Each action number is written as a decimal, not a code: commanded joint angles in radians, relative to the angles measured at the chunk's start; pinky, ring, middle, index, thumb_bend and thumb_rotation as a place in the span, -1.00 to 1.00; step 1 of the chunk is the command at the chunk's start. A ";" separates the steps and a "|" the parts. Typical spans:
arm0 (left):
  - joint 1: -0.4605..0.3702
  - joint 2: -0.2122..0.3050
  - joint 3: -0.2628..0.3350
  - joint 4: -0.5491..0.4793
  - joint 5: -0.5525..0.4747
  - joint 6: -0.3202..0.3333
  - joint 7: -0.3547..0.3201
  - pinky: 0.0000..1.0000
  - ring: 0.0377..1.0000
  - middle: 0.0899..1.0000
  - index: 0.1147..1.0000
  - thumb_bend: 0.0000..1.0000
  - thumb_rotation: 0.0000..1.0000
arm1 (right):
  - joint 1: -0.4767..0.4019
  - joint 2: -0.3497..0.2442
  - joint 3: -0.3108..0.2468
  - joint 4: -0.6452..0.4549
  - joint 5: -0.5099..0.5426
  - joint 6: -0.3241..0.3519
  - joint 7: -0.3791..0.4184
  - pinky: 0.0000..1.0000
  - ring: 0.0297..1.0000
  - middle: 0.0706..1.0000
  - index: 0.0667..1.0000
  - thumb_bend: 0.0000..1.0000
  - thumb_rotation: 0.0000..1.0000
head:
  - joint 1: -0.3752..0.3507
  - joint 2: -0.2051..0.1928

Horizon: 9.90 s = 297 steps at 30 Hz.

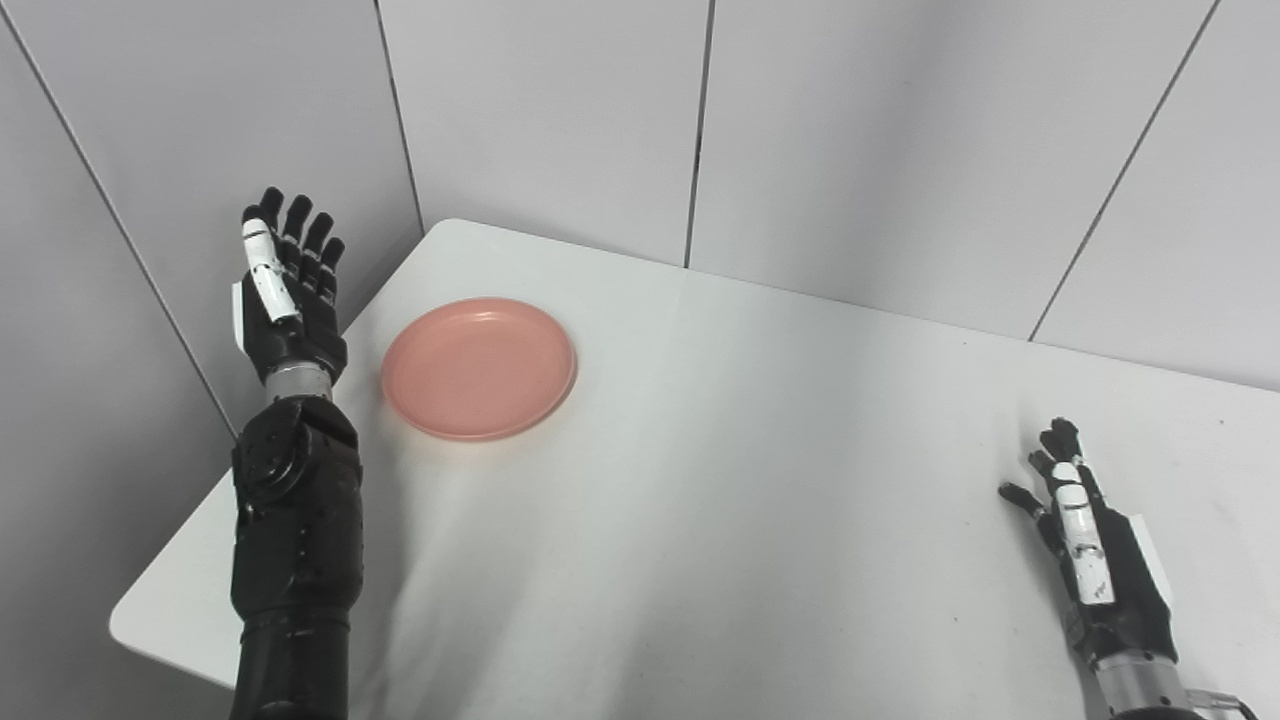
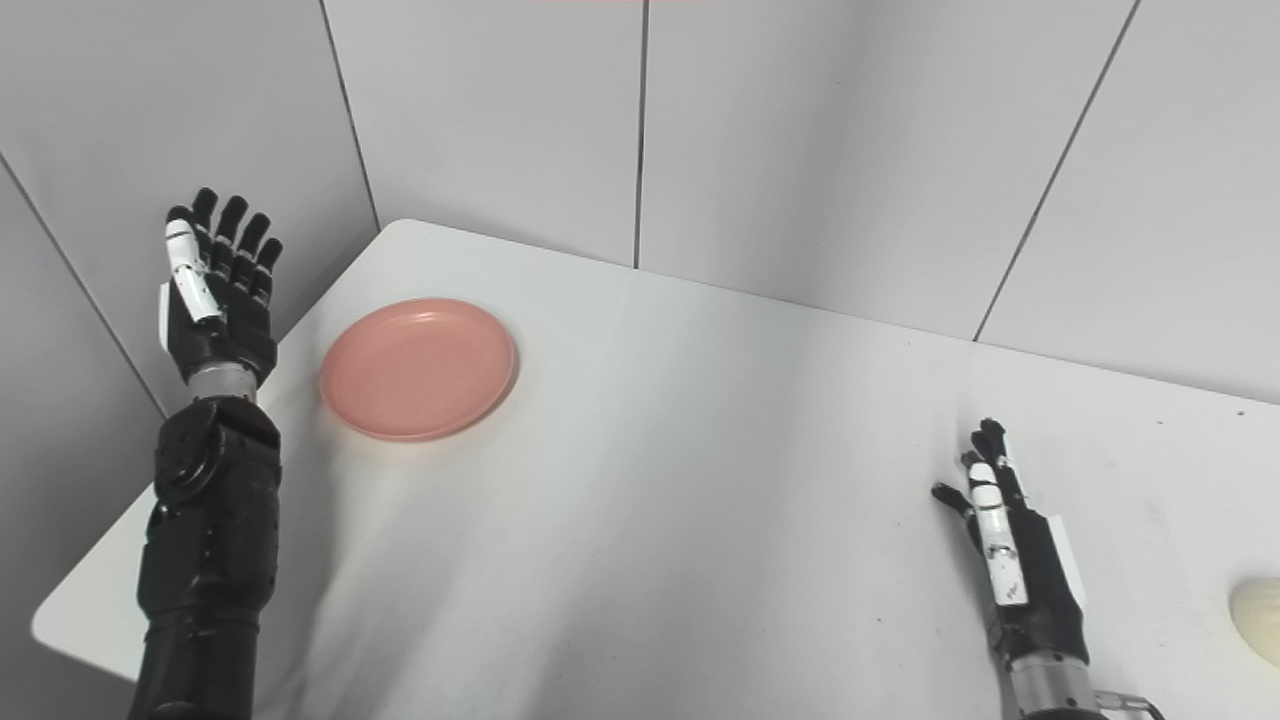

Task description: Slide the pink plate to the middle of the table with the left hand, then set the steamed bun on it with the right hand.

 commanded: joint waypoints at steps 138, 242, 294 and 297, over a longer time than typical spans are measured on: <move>0.049 -0.166 -0.579 0.267 0.213 0.168 -0.505 0.79 0.79 0.80 0.76 -0.21 1.00 | -0.003 0.060 0.053 -0.003 -0.177 0.015 -0.142 0.64 0.73 0.82 0.89 -0.13 0.95 | -0.508 0.058; -0.031 0.031 -0.474 0.583 0.096 0.017 -0.746 0.59 0.63 0.66 0.63 -0.03 0.60 | -0.089 -0.403 -0.117 -0.129 -0.881 0.496 0.183 0.31 0.51 0.64 0.55 0.66 -0.35 | -0.972 0.069; -0.019 0.025 -0.482 0.542 0.098 0.046 -0.749 0.59 0.63 0.66 0.62 -0.04 0.60 | -0.159 -0.493 0.025 0.081 -0.693 0.409 0.013 -0.19 -0.15 -0.21 0.01 0.04 -1.00 | -0.939 0.080; -0.016 0.020 -0.487 0.535 0.103 0.042 -0.746 0.60 0.64 0.67 0.63 -0.03 0.61 | -0.151 -0.500 0.025 0.034 -0.686 0.418 0.017 -0.11 -0.09 -0.18 0.00 0.04 -1.00 | -0.928 0.078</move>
